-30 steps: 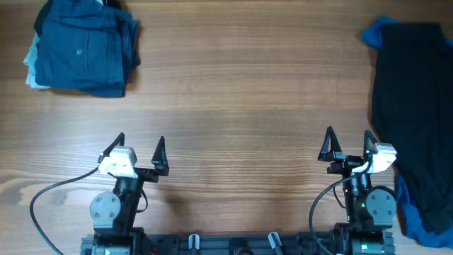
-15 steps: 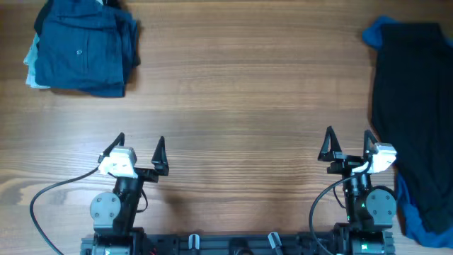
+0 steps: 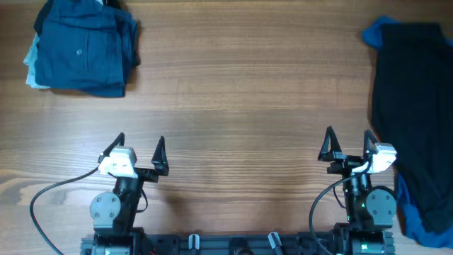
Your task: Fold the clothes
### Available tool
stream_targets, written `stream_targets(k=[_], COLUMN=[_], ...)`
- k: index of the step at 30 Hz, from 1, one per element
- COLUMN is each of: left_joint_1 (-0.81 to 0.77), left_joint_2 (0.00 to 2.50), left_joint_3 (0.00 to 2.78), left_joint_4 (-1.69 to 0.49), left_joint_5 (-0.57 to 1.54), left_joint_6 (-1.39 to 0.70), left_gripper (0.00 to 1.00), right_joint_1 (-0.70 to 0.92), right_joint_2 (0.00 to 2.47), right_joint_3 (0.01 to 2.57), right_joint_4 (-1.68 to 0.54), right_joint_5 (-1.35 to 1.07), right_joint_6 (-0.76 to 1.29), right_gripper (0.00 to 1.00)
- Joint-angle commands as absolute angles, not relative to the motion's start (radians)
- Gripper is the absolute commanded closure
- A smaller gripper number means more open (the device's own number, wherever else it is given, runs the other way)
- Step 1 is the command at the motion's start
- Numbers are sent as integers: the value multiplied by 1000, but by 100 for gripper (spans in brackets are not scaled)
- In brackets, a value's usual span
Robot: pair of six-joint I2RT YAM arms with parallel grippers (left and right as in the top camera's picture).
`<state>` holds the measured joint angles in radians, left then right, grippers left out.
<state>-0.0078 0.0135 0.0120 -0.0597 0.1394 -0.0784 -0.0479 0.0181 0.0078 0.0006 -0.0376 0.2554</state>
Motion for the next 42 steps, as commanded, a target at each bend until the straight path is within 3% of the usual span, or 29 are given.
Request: stream_targets(k=[1,18,20,24,28,34,42], left_joint_1=[-4,-4,-4,-4,-4,-4,-4], left_joint_2=[8,8,8,8,8,8,8], left_joint_3=[6,6,6,6,6,6,6], left_joint_4=[-63,-63,-63,-63,-63,-63,-63], left_joint_5=[144,144,144,144,144,144,144], left_joint_6=[-56,-56,-56,-56,-56,-56,-56], left_gripper=[0,0,0,0,0,0,0], right_joint_1=[-54,-54,-54,-54,-54,-54,-54], right_joint_2=[7,7,7,14,25,25,112], right_joint_3=[5,5,5,5,5,12,200], right_joint_4=[2,3,3,12,20,209,261], right_joint_5=[-53,-54,-54,-161,-230,-472,-472], right_joint_6=[239,273,421,981,1211,933,752], right_gripper=[0,0,0,0,0,0,0])
